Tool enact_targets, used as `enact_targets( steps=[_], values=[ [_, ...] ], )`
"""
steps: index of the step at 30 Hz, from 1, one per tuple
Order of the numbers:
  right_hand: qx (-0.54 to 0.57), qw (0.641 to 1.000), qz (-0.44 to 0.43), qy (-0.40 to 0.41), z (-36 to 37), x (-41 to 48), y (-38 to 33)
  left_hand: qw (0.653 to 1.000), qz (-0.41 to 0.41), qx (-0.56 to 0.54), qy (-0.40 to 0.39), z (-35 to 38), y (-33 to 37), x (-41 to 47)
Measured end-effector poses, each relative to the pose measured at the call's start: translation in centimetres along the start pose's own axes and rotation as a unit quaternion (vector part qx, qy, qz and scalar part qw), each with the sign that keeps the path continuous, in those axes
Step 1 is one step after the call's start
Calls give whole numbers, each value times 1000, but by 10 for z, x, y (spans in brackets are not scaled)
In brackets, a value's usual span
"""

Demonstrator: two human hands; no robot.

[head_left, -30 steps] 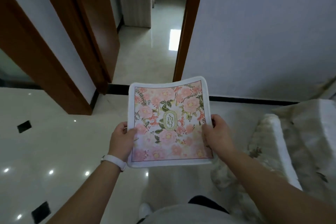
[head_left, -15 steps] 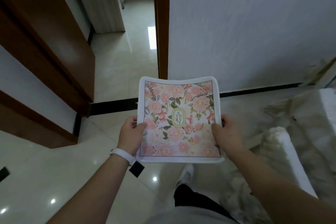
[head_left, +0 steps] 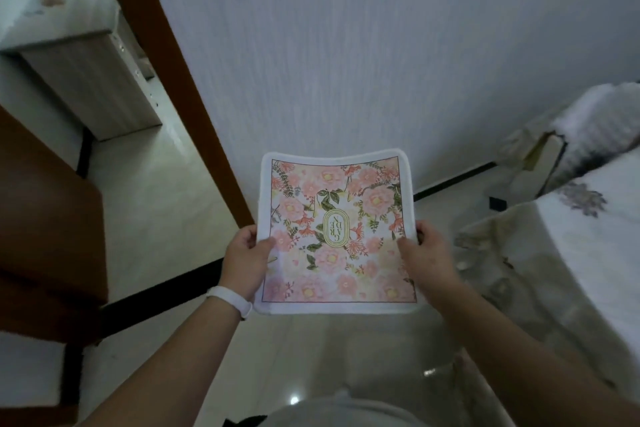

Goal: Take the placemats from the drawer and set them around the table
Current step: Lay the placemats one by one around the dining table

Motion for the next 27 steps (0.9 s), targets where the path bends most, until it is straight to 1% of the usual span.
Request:
enact_targets(
  steps=[4,8,11,14,20,24,27],
  values=[
    [14,998,34,58,-39,20,14,997,-7,18,-71,69,5,36],
    [30,990,89,106,-63,41,33,989,-17,28,-143,132,3,69],
    [37,982,118,142,-75,64,39,983,-37,38,-178,171,-5,101],
    [21,975,139,174,-81,94,38,974,-54,47,-214,212,-12,140],
    [0,956,181,232,-97,159,8,953,-72,47,-290,291,8,220],
    [-27,937,185,296,-120,193,-23,938,-51,42,-339,344,39,261],
    [-1,922,185,341,-131,206,-32,928,-32,48,-368,382,57,279]
  ],
)
Point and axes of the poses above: each hand's wrist, its own x-axis towards the middle knuckle, its own z-axis out of the palm, y = z × x, the point moved 7 cm from there along x, towards the middle knuckle, and after that the axes turned 12 degrees about -x, right-handed, at the moved point
